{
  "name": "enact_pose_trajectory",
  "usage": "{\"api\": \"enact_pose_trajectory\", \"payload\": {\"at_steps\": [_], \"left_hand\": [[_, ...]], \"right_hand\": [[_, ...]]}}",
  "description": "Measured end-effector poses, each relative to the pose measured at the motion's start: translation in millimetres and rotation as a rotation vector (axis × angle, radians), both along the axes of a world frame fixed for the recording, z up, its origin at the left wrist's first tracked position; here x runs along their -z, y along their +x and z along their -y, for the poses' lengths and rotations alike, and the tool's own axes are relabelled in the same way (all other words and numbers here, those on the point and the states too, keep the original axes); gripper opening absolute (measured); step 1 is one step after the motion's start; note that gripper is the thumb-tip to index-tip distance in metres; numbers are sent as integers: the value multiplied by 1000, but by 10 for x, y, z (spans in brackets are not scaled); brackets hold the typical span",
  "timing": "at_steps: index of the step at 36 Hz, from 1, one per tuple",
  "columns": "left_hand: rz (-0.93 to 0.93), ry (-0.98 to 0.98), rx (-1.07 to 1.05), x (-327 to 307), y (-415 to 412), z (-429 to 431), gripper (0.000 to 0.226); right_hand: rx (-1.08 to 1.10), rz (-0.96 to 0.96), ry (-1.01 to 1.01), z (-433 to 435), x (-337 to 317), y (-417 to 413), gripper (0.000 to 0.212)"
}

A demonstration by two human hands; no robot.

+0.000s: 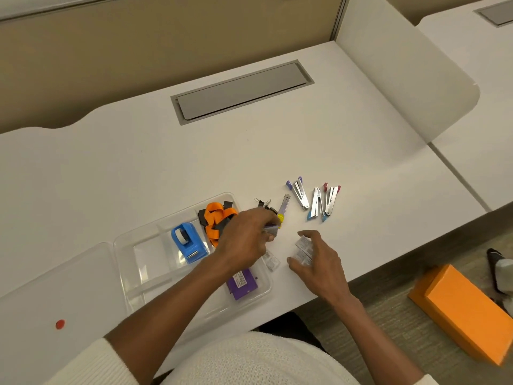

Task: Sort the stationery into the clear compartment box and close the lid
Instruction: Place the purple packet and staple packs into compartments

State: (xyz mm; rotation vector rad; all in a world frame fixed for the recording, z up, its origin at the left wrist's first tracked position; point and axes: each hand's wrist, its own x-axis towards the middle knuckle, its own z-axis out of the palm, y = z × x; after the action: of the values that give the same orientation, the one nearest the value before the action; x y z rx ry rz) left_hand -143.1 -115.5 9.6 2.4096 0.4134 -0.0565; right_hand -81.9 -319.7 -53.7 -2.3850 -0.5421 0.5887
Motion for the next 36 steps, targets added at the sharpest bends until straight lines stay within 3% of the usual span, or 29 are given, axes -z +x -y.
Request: {"api": "enact_pose_trajectory", "payload": {"at_steps": [7,14,18,23,27,32,36], "left_hand": [[12,-221,-389,-188,-707,-234,35],[-41,-121,-627,-103,-1447,-229,41],[-97,-29,-601,78,-1638,-105,45],[-120,128,-422,275,-1651,24,37],[-240,157,-361,317,-1532,40,32],[-285,210,-435,282,-1503,9,39],[-205,278,-570,107,-1630,-139,22]], "right_hand": [[-208,-15,6,-320,-32,-107,65],[-361,78,-195,-448,35,-181,52],[-313,141,-227,-504,16,-213,50],[-165,57,-216,-529,-35,-109,45],[-50,10,-178,-500,-169,-9,53],[16,23,-88,-520,-492,-26,59],[-77,-89,-22,-629,-765,-191,54]]}}
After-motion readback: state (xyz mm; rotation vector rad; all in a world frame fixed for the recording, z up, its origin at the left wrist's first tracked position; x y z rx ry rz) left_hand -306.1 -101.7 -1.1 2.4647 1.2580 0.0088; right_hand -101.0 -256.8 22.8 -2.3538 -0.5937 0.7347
